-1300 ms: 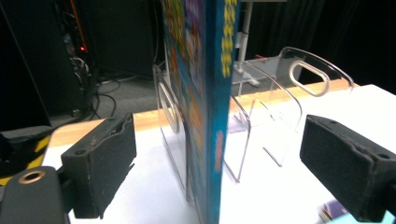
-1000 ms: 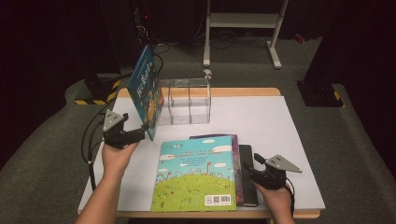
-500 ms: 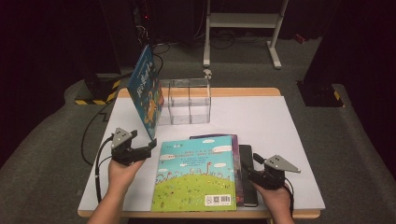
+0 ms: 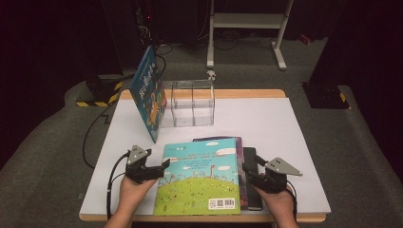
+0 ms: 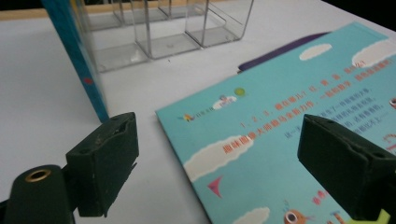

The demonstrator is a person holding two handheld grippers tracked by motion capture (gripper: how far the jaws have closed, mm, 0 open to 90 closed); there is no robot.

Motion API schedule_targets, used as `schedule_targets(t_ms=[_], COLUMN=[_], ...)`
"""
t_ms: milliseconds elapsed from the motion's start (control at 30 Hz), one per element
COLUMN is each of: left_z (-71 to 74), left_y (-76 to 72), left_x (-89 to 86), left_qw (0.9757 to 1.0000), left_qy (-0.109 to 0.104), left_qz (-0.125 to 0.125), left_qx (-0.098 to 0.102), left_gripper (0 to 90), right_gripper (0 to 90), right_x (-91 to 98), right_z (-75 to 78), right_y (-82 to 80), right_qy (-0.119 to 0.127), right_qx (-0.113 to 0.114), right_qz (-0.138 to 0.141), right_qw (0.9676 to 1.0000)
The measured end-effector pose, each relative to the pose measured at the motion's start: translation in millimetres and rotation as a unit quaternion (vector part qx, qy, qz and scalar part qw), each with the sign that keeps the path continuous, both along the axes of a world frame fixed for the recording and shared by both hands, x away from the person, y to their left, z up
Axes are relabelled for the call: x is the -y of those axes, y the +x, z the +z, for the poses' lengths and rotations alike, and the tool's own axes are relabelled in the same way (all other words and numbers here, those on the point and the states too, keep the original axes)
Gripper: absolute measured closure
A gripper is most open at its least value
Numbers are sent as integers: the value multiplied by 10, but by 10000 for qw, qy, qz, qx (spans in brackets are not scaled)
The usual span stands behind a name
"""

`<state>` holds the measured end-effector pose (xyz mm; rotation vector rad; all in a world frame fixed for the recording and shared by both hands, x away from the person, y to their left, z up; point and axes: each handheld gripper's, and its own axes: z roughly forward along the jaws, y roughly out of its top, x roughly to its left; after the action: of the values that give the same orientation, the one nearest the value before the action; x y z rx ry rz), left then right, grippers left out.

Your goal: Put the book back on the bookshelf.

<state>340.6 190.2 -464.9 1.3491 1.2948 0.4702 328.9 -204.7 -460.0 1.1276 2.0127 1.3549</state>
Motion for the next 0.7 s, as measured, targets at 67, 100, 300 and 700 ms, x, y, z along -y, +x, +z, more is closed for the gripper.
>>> schedule_targets(t_ms=[67,100,300,700], left_z=[-26,-34,-75,-88], left_y=[-25,-32,-88,-198], left_x=[8,9,-18,-243], left_qw=[10000,10000,10000,9996], left_qy=[52,35,9,-248], left_qz=[-11,14,56,137], left_qx=[8,23,81,50], left_gripper=[126,126,127,133], right_gripper=[400,399,397,436], right_x=[-39,-61,-195,-290], right_z=[19,26,37,3], right_y=[-9,-12,-20,-57], right_qy=[-52,-75,-293,-643], right_qx=[32,40,73,97], right_qz=[47,72,176,92], right_qw=[10000,9999,9994,9978])
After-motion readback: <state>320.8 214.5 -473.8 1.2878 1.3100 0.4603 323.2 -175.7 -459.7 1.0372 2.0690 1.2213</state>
